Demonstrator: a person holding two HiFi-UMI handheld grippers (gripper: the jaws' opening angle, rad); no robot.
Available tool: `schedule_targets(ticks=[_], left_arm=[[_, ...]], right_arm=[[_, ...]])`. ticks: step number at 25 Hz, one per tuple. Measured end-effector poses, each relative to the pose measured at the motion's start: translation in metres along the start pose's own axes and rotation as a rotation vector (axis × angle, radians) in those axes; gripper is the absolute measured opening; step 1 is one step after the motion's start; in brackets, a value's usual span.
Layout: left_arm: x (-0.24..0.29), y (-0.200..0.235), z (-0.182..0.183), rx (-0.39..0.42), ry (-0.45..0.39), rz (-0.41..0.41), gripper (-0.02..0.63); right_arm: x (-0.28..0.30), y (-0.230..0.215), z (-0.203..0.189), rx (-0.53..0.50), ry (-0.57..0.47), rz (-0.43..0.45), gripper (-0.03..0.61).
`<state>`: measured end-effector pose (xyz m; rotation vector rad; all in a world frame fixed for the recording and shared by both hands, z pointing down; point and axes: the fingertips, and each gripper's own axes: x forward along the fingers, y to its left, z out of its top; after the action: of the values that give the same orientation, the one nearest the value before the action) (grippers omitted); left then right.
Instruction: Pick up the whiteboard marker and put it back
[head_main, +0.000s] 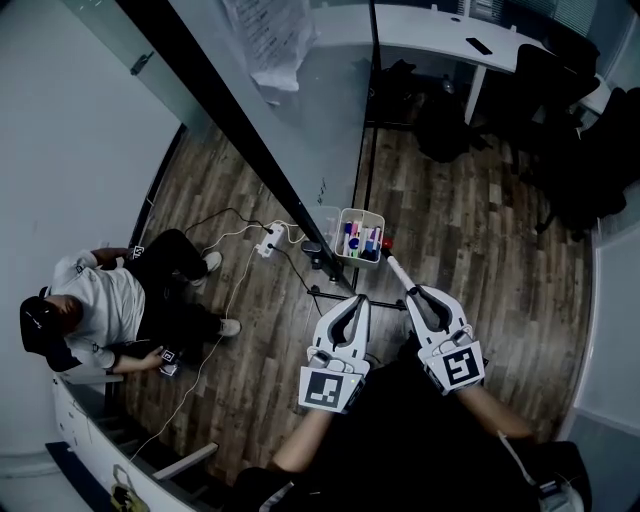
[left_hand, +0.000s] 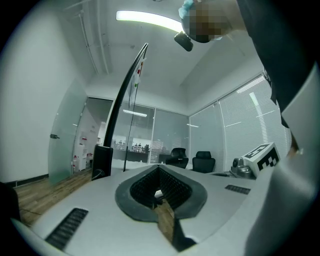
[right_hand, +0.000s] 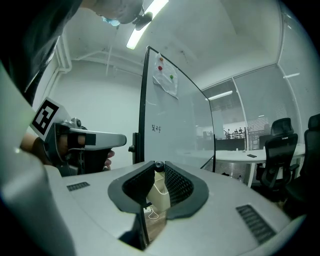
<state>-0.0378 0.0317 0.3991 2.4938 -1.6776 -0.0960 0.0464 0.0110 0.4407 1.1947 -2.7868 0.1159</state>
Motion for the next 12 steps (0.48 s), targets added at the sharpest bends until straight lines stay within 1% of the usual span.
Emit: schedule_targets(ticks=[2,7,12], left_arm=[[0.005,0.001,-0.001,0.001,0.0,0.012,0.002],[0.019,0.003,-0.002,-0.006,-0.004,0.047,0.002],[0.036,0.002,0.0,-0.016,-0.01,0.09,0.003]], right_arm=[[0.002,-0.002,-0.005,-0.003,0.01,0.022,0.074],[0.014,-0.011,0.014,0.02,-0.076,0.064,0.074],[0.022,-0.025,0.021,0.028,-0.08,0.107,0.074]])
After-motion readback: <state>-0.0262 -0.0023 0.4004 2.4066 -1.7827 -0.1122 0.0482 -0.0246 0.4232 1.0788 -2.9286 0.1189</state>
